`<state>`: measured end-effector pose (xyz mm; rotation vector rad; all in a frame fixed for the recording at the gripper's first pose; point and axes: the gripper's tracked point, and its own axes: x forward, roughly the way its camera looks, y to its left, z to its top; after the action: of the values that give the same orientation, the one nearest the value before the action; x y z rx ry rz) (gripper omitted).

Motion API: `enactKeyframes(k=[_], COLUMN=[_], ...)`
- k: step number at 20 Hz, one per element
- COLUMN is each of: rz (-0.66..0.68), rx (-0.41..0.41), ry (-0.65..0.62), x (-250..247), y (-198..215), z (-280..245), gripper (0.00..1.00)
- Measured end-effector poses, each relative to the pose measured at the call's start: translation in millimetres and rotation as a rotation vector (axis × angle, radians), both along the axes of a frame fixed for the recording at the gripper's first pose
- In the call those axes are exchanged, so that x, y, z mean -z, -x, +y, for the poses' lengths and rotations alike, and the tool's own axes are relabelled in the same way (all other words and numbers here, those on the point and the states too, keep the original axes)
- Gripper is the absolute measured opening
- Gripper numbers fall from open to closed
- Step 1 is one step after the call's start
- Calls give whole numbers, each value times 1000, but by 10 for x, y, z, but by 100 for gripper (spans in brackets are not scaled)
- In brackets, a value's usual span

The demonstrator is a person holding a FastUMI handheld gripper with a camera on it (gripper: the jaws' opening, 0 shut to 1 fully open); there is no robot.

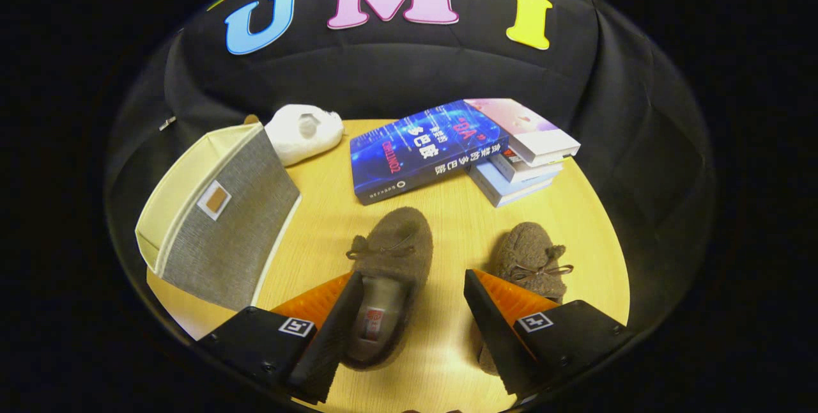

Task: Open the storage box then place both shoes into the box .Put the left shoe in first, then the right shoe, with the right side of both shoes facing outward in a uniform manner.

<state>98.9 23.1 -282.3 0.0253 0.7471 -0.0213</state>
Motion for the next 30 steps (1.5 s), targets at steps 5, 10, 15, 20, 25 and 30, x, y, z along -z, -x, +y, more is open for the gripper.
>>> enactKeyframes(k=[5, 10, 15, 20, 25, 30], rz=[79, 124, 159, 178, 164, 97], rx=[-4, -13, 11, 74, 95, 96], ry=[34, -16, -103, -169, -209, -240], x=[410, 591, 671, 670, 574, 152], y=[-9, -66, -148, -175, -177, -132], z=[-40, 11, 93, 0, 3, 44], gripper=[97, 79, 47, 10, 6, 6])
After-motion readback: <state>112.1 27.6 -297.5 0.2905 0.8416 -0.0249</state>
